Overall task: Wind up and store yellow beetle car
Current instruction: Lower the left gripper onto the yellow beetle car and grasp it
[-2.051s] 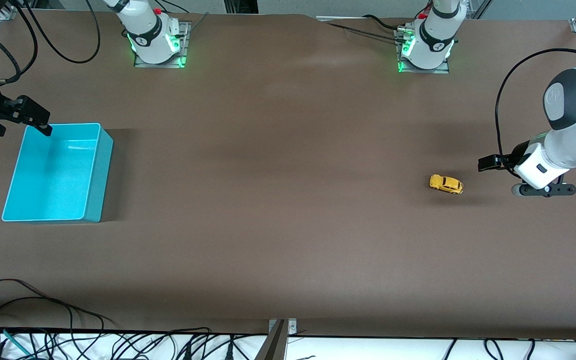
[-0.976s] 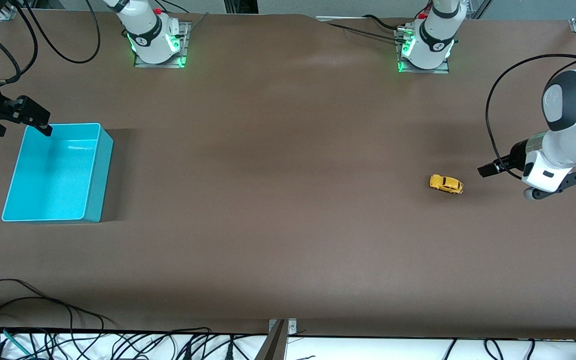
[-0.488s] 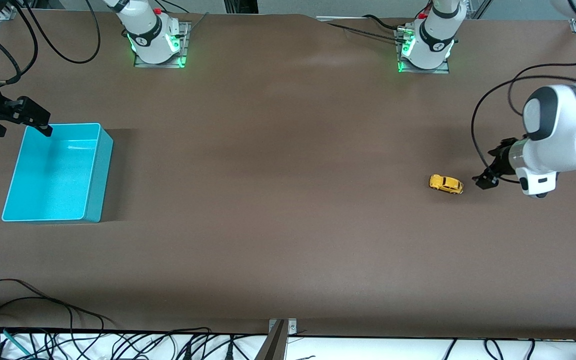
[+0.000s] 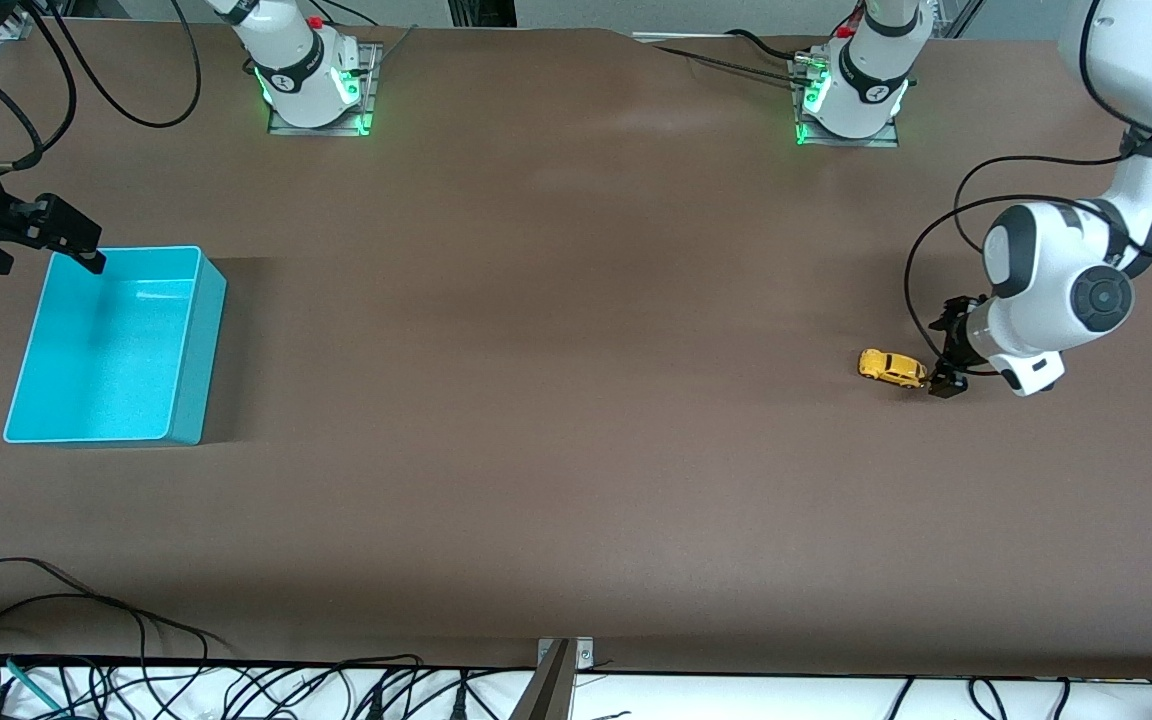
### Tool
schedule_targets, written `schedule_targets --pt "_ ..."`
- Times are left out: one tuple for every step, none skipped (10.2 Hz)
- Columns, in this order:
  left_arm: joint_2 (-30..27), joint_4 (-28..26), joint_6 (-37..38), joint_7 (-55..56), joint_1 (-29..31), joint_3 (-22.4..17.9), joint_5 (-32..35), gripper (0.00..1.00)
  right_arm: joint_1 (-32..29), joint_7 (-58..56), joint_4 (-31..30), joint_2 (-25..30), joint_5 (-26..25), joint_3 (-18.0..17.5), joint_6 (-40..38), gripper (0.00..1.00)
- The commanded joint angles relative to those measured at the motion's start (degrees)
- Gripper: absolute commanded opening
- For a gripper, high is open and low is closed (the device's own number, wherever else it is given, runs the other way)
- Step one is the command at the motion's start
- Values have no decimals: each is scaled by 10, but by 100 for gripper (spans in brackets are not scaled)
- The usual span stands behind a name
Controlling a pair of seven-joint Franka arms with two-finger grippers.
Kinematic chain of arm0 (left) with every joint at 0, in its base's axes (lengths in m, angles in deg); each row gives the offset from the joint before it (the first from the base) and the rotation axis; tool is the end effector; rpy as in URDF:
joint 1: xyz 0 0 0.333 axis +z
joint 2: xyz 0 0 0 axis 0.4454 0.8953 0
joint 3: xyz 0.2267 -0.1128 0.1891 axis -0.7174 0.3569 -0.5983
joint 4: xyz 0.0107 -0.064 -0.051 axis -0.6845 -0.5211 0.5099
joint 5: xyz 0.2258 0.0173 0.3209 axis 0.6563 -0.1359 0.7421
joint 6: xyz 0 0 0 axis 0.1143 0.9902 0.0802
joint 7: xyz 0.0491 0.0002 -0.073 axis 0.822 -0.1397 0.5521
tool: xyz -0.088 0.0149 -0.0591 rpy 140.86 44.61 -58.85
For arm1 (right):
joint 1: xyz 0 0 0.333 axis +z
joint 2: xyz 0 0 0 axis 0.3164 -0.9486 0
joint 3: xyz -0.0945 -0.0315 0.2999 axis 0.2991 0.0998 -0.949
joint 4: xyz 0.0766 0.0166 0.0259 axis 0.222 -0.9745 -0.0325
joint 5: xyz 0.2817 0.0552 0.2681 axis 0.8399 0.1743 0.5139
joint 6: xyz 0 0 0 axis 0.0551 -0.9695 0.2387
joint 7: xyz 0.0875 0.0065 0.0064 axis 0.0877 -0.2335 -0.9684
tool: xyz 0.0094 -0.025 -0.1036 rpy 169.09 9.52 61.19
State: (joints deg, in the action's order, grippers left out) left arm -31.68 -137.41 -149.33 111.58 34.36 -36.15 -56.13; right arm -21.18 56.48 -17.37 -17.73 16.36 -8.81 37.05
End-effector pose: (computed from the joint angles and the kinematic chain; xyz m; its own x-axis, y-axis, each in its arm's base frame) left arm 0.5574 0.0441 0.2187 0.2048 0.9770 -0.0601 0.9678 -0.2113 -0.1371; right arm 0.5654 -0.0014 0.6067 0.9950 0.0408 0.0909 0.0375 -0.9986 0.0377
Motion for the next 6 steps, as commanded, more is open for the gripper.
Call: schedule_targets --pt "22 3 -30 36 -5 8 -16 100 1 2 10 -4 -1 1 -7 100" --pt "25 5 -31 36 -5 8 -16 99 1 2 11 -4 -1 1 -7 100" --pt "34 6 -44 39 -6 9 -17 97 1 2 11 -4 -1 1 -7 100" --pt "37 6 -50 41 -6 9 -17 89 1 2 11 -4 -1 1 -7 100" --pt "37 6 -50 42 -6 9 -17 67 1 2 11 -4 -1 1 -7 100" --pt "37 6 -50 43 -5 15 -17 36 1 2 10 -4 -1 1 -7 100"
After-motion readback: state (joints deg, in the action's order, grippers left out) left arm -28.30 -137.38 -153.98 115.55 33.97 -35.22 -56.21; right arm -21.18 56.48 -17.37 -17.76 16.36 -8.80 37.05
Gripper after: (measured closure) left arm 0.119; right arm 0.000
